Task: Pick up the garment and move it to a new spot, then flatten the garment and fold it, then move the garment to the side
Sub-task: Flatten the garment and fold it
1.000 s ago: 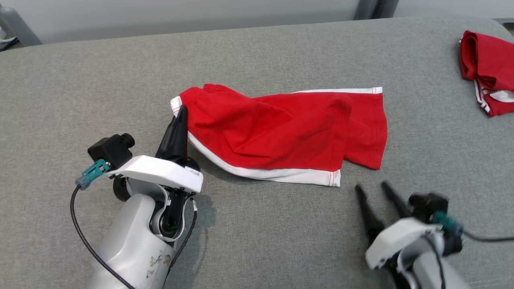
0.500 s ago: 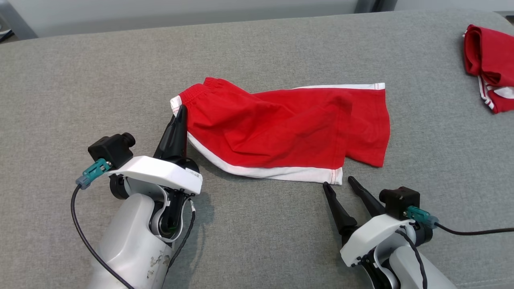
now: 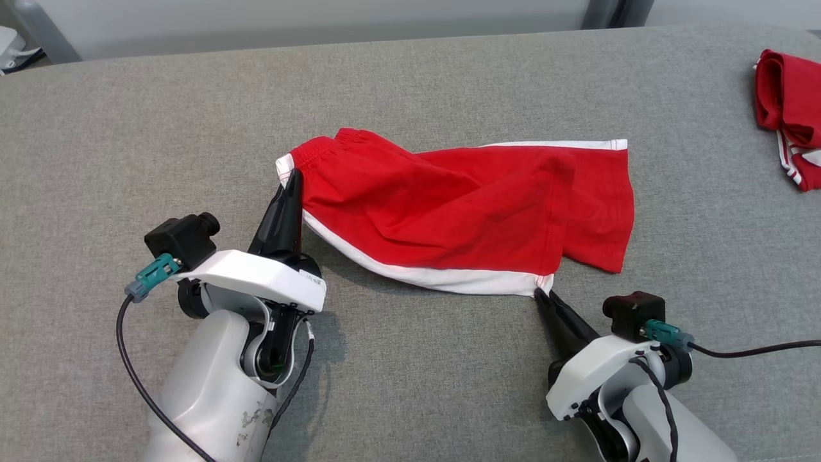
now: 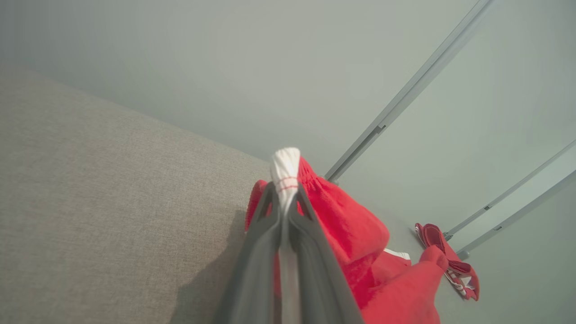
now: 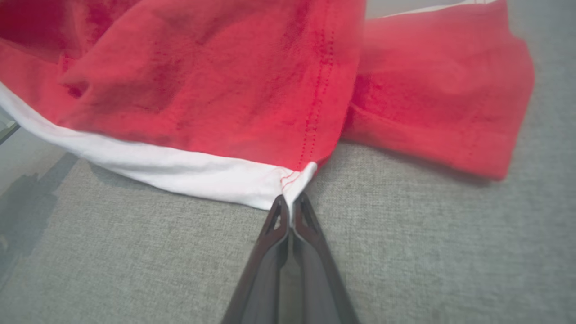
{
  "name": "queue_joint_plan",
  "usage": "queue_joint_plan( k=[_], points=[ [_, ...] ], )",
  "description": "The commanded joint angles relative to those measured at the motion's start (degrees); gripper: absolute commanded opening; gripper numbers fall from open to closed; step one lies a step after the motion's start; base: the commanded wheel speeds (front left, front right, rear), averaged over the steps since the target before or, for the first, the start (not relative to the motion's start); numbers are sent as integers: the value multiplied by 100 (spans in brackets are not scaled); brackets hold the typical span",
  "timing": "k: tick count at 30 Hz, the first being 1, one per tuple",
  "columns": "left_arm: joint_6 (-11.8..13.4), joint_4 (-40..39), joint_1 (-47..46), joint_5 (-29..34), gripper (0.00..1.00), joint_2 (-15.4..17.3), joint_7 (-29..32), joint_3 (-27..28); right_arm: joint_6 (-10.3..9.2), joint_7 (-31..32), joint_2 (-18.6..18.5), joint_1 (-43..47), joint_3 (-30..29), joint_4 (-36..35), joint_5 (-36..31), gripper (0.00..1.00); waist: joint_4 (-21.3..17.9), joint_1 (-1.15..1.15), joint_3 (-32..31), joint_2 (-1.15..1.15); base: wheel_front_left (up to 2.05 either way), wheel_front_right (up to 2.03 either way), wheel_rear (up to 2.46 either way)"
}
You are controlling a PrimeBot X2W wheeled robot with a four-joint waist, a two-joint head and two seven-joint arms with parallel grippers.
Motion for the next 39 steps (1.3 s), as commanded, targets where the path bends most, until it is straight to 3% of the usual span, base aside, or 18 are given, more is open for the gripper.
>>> queue_joint_plan(
  k=[1, 3, 4, 6, 7, 8, 13, 19, 23, 27, 32, 39],
  points=[
    [-23, -121, -23, 62, 0, 114, -34, 164, -1, -75, -6, -66, 68, -58, 36, 0, -6, 0, -8, 0, 0, 0, 0],
    [-23, -73, 15, 110, 0, 114, -34, 160, -1, -75, -63, -74, -66, -107, -1, 0, -19, 0, -14, 0, 0, 0, 0],
    [-26, -39, 41, 137, 8, 114, -34, 150, -1, -75, -101, -61, -184, -166, -32, 0, -29, 0, -18, 0, 0, 0, 0],
    [-39, 77, 114, 158, 72, 114, -34, 84, -1, -75, -181, 1, -420, -298, -117, 0, -56, 0, -23, 0, 0, 0, 0],
    [-50, 162, 151, 184, 96, 114, -34, 29, -1, -75, -229, 43, -537, -373, -180, 0, -70, 0, -25, 0, 0, 0, 0],
    [-59, 254, 190, 233, 100, 114, -34, -25, -1, -75, -272, 92, -658, -451, -238, 0, -83, 0, -28, 0, 0, 0, 0],
    [-105, 678, 449, 367, 100, 235, -13, -315, -1, -75, -439, 332, -1226, -794, -548, 0, -154, 0, -45, 0, 0, 0, 0],
    [-135, 509, 704, 428, 100, 529, -18, -577, -1, -75, -580, 483, -1679, -1000, -813, 0, -138, 0, -55, 0, 0, 0, 0],
    [-142, -230, 856, 1318, 100, 1381, -29, -1535, -1, -75, -579, 542, -1888, -1094, -972, 0, -48, 0, -95, 0, 0, 0, 0],
    [-142, -512, 910, 1933, 100, 1684, -32, -1790, -1, -75, -496, 554, -1880, -1113, -1037, 0, 7, 0, -125, 0, 0, 0, 0],
    [-122, -535, 859, 2343, 100, 1570, -32, -1884, -1, -75, -486, 538, -1862, -1115, -1037, 0, 31, 0, -131, 0, 0, 0, 0],
    [-136, -281, 707, 2378, 100, 1247, -33, -1801, -1, -75, -516, 492, -1830, -1116, -990, 0, -38, 0, -103, 0, 0, 0, 0]
  ],
)
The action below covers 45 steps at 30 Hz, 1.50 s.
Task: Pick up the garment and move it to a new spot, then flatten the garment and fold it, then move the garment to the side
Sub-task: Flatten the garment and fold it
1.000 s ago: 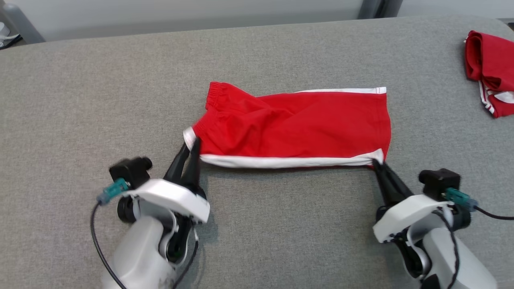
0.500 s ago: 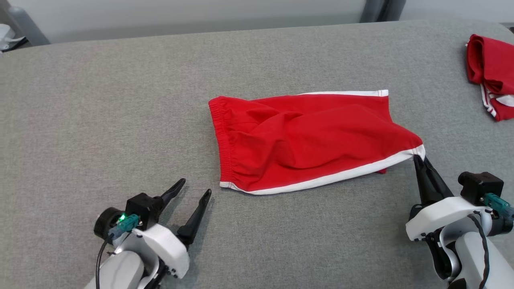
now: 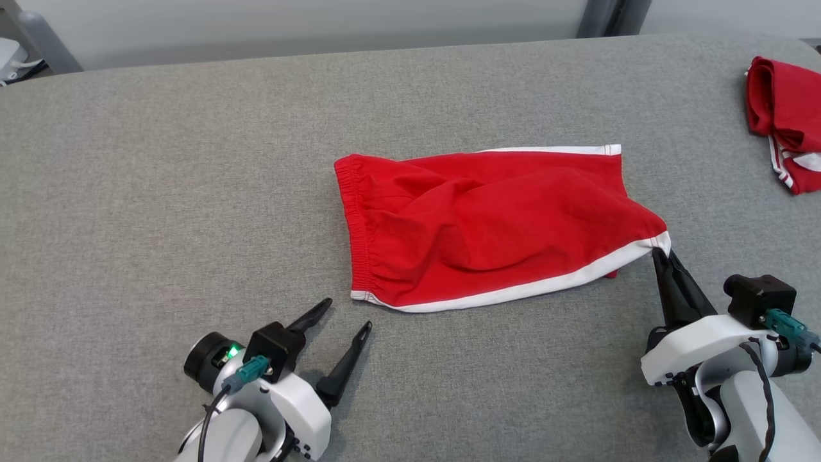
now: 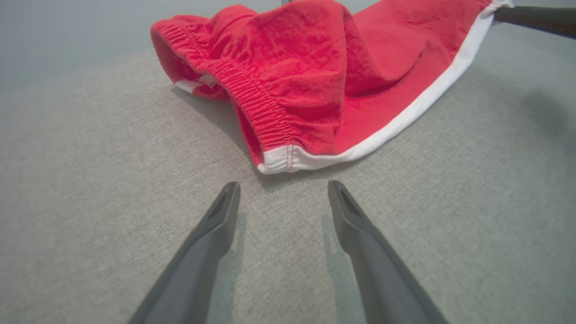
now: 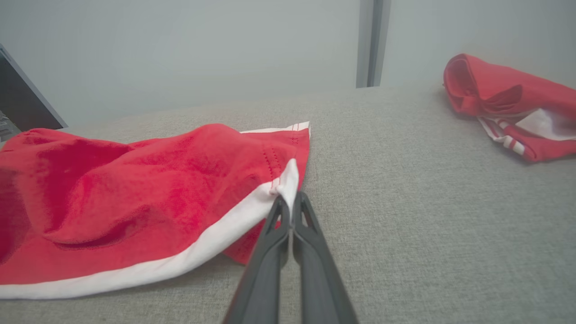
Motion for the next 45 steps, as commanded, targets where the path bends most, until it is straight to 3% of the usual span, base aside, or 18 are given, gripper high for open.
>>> queue_joint_plan(
  k=[1, 13, 14, 16, 25, 26, 27, 28, 30, 40, 45],
  points=[
    [-34, -51, -279, 12, 100, 80, -34, 251, -1, -75, -70, -7, 133, -133, -13, 0, -25, 0, 13, 0, 0, 0, 0],
    [-39, 171, -416, 127, 100, -20, -34, 316, -1, -75, -114, -48, 184, -131, 58, 0, -154, 0, 65, 0, 0, 0, 0],
    [-39, 186, -426, 121, 82, -24, -34, 303, -1, -75, -120, -54, 185, -132, 59, 0, -161, 0, 69, 0, 0, 0, 0],
    [-40, 209, -447, 112, 75, -30, -34, 283, -1, -75, -127, -60, 185, -134, 60, 0, -169, 0, 73, 0, 0, 0, 0],
    [-40, 316, -520, 141, 83, -73, -35, 275, -1, -75, -149, -67, 219, -132, 53, 0, -162, 0, 94, 0, 0, 0, 0],
    [-40, 331, -531, 148, 80, -87, -35, 273, -1, -75, -155, -70, 229, -129, 55, 0, -161, 0, 95, 0, 0, 0, 0],
    [-40, 344, -539, 149, 67, -101, -35, 266, -1, -75, -160, -76, 236, -124, 59, 0, -160, 0, 95, 0, 0, 0, 0],
    [-40, 356, -546, 146, 49, -112, -35, 260, -1, -75, -167, -83, 245, -119, 62, 0, -160, 0, 94, 0, 0, 0, 0],
    [-40, 343, -556, 135, 0, -127, -35, 233, -1, -75, -183, -99, 258, -113, 67, 0, -160, 0, 88, 0, 0, 0, 0],
    [-40, -361, -441, -15, 0, 7, -35, 298, -1, -75, -238, -102, 227, -261, 44, 0, -78, 0, -3, 0, 0, 0, 0],
    [-40, -1054, -228, -227, 0, 161, -35, 535, -1, -75, -268, -73, 234, -893, 166, 0, -42, 0, -176, 0, 0, 0, 0]
  ],
)
